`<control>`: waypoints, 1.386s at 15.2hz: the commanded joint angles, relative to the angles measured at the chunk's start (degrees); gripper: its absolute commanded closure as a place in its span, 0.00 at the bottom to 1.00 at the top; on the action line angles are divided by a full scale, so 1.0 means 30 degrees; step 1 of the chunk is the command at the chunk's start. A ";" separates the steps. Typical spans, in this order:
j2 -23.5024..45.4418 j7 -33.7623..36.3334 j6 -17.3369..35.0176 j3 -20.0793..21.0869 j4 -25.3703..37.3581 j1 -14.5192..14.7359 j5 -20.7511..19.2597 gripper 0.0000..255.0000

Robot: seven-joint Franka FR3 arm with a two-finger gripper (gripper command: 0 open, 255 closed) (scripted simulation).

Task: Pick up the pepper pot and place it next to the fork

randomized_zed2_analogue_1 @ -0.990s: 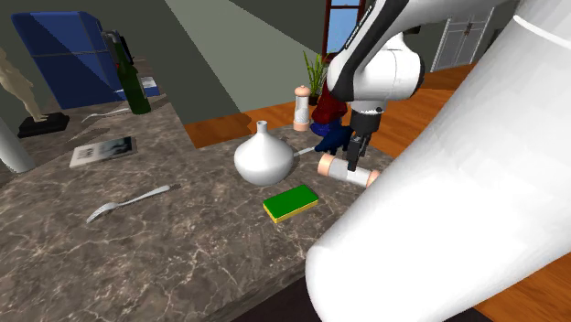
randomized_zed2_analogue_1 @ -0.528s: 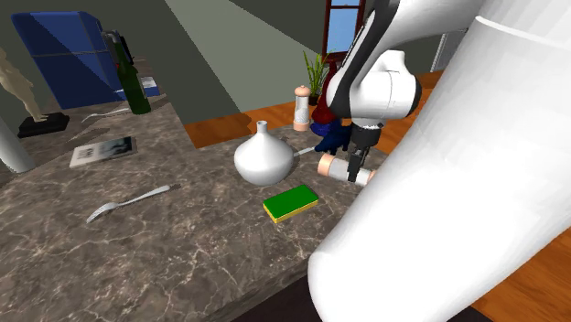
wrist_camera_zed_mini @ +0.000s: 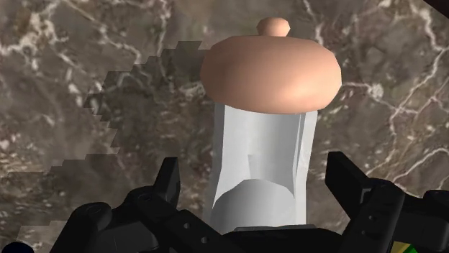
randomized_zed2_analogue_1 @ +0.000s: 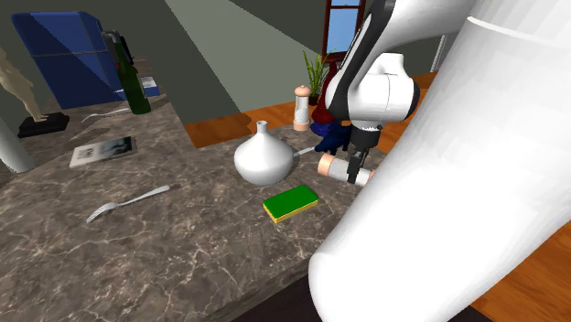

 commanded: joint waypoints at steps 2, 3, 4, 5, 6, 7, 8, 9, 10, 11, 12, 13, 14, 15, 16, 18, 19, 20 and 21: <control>0.0000 0.0000 0.0000 0.0000 0.0000 0.0000 0.0000 1.00; 0.0003 -0.0002 0.0001 -0.0001 0.0001 0.0002 0.0004 1.00; 0.0003 -0.0002 0.0001 -0.0001 0.0001 0.0002 0.0004 1.00; 0.0003 -0.0002 0.0001 -0.0001 0.0001 0.0002 0.0003 1.00; 0.0003 -0.0002 0.0001 -0.0001 0.0001 0.0002 0.0003 1.00; 0.0002 -0.0002 0.0001 -0.0001 0.0001 0.0001 0.0003 1.00; 0.0002 -0.0002 0.0001 -0.0001 0.0000 0.0001 0.0003 1.00; 0.0003 -0.0003 0.0003 -0.0001 0.0000 0.0002 0.0003 1.00; 0.0003 -0.0002 0.0004 -0.0002 -0.0001 0.0002 0.0003 1.00; -0.0381 0.0304 -0.0358 0.0173 0.0058 -0.0206 -0.0404 1.00; -0.0750 0.0577 -0.0721 0.0348 0.0122 -0.0401 -0.0762 1.00; -0.1104 0.0821 -0.1084 0.0521 0.0190 -0.0582 -0.1077 1.00; -0.1444 0.1036 -0.1446 0.0700 0.0262 -0.0758 -0.1350 1.00; -0.1770 0.1226 -0.1805 0.0881 0.0338 -0.0927 -0.1587 1.00; -0.2086 0.1400 -0.2163 0.1051 0.0419 -0.1077 -0.1799 1.00; -0.2684 0.1697 -0.2873 0.1383 0.0593 -0.1348 -0.2147 1.00; -0.2967 0.1825 -0.3224 0.1545 0.0685 -0.1469 -0.2289 1.00; -0.3241 0.1941 -0.3572 0.1702 0.0782 -0.1580 -0.2414 1.00; -0.3506 0.2047 -0.3917 0.1854 0.0883 -0.1682 -0.2523 1.00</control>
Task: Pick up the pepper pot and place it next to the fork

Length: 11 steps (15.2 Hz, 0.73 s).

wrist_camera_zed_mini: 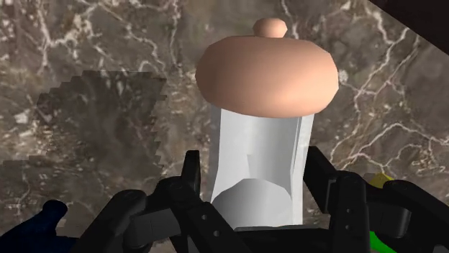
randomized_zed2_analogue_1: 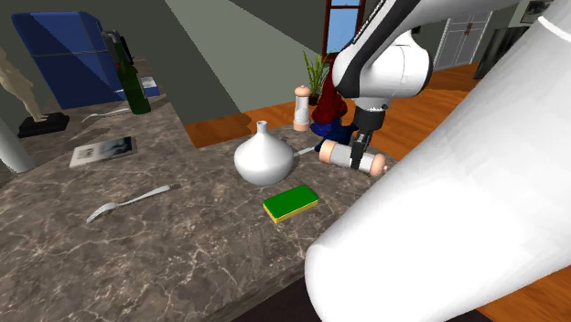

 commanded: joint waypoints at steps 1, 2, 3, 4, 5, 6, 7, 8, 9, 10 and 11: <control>-0.0569 0.0236 -0.0711 0.0327 0.0176 -0.0234 -0.0254 1.00; -0.0815 0.0323 -0.1050 0.0474 0.0285 -0.0322 -0.0334 1.00; -0.1052 0.0403 -0.1387 0.0617 0.0398 -0.0403 -0.0403 1.00; -0.1280 0.0476 -0.1720 0.0758 0.0515 -0.0478 -0.0461 1.00; -0.1499 0.0543 -0.2050 0.0898 0.0636 -0.0548 -0.0509 1.00; -0.1710 0.0604 -0.2377 0.1033 0.0761 -0.0611 -0.0548 1.00; -0.1913 0.0659 -0.2700 0.1166 0.0890 -0.0670 -0.0579 1.00; -0.2108 0.0710 -0.3021 0.1297 0.1023 -0.0724 -0.0603 1.00; -0.2295 0.0756 -0.3339 0.1425 0.1160 -0.0773 -0.0620 1.00; -0.2474 0.0799 -0.3653 0.1549 0.1301 -0.0816 -0.0632 1.00; -0.2646 0.0839 -0.3965 0.1671 0.1446 -0.0856 -0.0638 1.00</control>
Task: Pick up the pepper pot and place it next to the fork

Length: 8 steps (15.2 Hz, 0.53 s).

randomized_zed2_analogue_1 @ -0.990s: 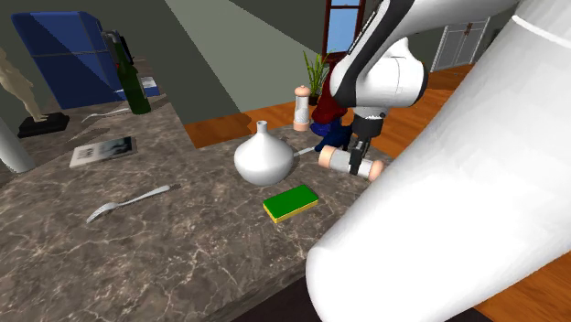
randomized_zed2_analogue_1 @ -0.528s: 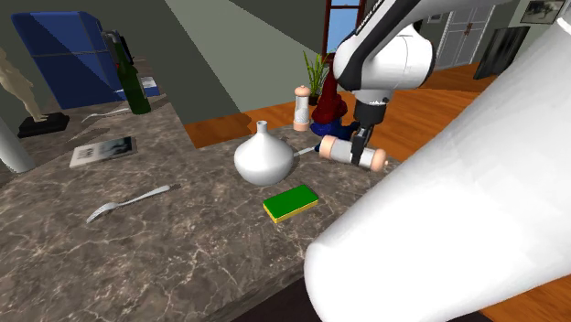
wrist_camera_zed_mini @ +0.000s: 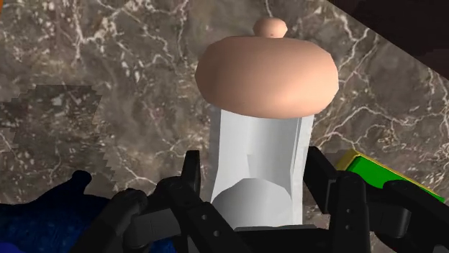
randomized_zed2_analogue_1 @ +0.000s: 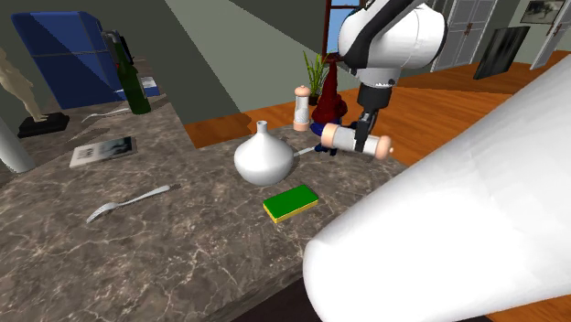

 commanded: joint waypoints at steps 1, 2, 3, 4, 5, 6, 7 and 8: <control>-0.0343 0.0106 -0.0664 0.0274 0.0321 -0.0060 0.0010 1.00; -0.0500 0.0139 -0.0970 0.0391 0.0473 -0.0092 0.0013 1.00; -0.0649 0.0169 -0.1273 0.0506 0.0629 -0.0121 0.0021 1.00; -0.0792 0.0196 -0.1573 0.0618 0.0790 -0.0146 0.0032 1.00; -0.0928 0.0221 -0.1871 0.0729 0.0953 -0.0169 0.0047 1.00; -0.0935 0.0222 -0.1887 0.0735 0.0962 -0.0170 0.0048 1.00; -0.1291 0.0774 -0.1929 0.1215 0.0573 -0.0163 0.0042 1.00; -0.1624 0.1316 -0.1967 0.1689 0.0202 -0.0135 0.0068 1.00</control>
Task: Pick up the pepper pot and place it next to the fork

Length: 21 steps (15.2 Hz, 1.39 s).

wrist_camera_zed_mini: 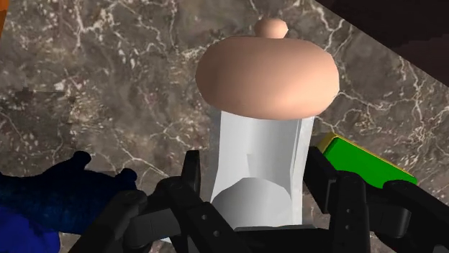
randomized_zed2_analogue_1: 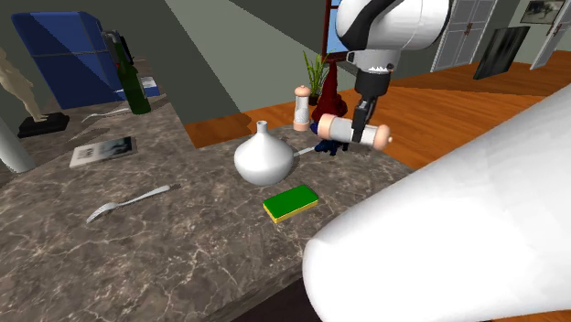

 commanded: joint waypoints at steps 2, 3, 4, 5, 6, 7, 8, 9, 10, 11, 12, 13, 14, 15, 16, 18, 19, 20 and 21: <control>-0.0814 0.1561 -0.0061 0.1335 -0.0971 0.0195 0.0190 1.00; -0.1079 0.2085 -0.0086 0.1791 -0.1283 0.0292 0.0298 1.00; -0.1324 0.2607 -0.0105 0.2238 -0.1574 0.0416 0.0425 1.00; -0.1544 0.3126 -0.0119 0.2681 -0.1845 0.0561 0.0575 1.00; -0.1739 0.3641 -0.0125 0.3122 -0.2093 0.0726 0.0746 1.00; -0.1908 0.4152 -0.0124 0.3561 -0.2320 0.0908 0.0937 1.00; -0.2052 0.4664 -0.0116 0.3992 -0.2523 0.1115 0.1142 1.00; -0.2169 0.5173 -0.0100 0.4419 -0.2703 0.1340 0.1362 1.00; -0.2257 0.5678 -0.0075 0.4848 -0.2860 0.1576 0.1600 1.00; -0.2318 0.6183 -0.0042 0.5269 -0.2992 0.1832 0.1845 1.00; -0.2349 0.6686 0.0000 0.5686 -0.3100 0.2102 0.2102 1.00; -0.2350 0.7187 0.0050 0.6099 -0.3183 0.2386 0.2366 1.00; -0.2322 0.7684 0.0109 0.6507 -0.3241 0.2679 0.2638 1.00; -0.2262 0.8177 0.0176 0.6913 -0.3273 0.2979 0.2916 1.00; -0.2174 0.8669 0.0251 0.7310 -0.3280 0.3291 0.3194 1.00; -0.1905 0.9637 0.0421 0.8095 -0.3216 0.3919 0.3759 1.00; -0.1728 1.0113 0.0516 0.8478 -0.3146 0.4236 0.4040 1.00; -0.1522 1.0585 0.0614 0.8857 -0.3050 0.4552 0.4317 1.00; -0.1289 1.1049 0.0717 0.9231 -0.2929 0.4864 0.4591 1.00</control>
